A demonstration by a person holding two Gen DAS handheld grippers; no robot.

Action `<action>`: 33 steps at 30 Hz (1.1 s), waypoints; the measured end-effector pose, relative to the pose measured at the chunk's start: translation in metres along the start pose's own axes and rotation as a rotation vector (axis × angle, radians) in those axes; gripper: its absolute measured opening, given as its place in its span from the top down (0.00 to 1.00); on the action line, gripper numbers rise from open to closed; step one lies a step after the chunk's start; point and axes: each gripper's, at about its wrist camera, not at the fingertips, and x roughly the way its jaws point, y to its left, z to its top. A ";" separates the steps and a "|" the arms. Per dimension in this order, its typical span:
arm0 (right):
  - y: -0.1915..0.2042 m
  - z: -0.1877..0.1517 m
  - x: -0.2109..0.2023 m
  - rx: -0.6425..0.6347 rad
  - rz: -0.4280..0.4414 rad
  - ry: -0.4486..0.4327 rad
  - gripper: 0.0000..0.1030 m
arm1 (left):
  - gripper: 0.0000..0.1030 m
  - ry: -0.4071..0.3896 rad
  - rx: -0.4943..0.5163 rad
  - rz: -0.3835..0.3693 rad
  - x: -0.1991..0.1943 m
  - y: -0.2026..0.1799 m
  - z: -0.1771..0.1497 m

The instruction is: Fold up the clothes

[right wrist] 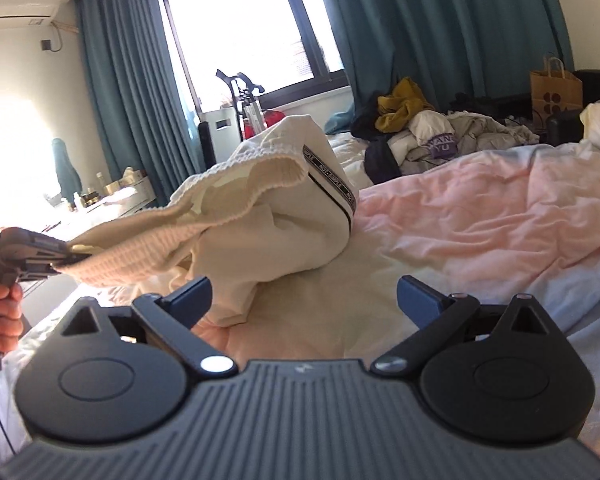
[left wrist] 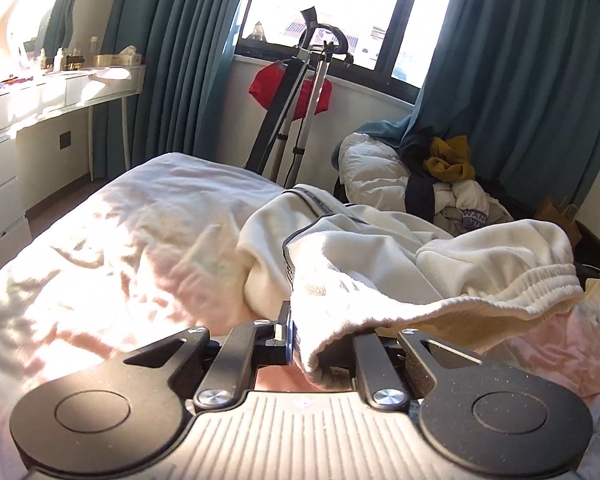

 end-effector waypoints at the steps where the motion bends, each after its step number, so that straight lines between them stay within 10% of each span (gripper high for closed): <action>1: 0.007 -0.003 0.000 -0.009 0.015 0.008 0.02 | 0.91 -0.002 -0.012 0.001 -0.009 0.013 -0.008; 8: 0.056 -0.027 0.017 -0.151 0.006 0.141 0.26 | 0.91 -0.015 -0.145 0.000 -0.024 0.072 -0.030; 21: 0.077 -0.081 0.059 -0.193 0.004 0.412 0.24 | 0.91 -0.017 -0.184 0.026 -0.004 0.071 -0.026; 33: 0.095 -0.070 0.050 -0.205 -0.090 0.166 0.40 | 0.90 0.002 -0.182 0.039 0.009 0.074 -0.027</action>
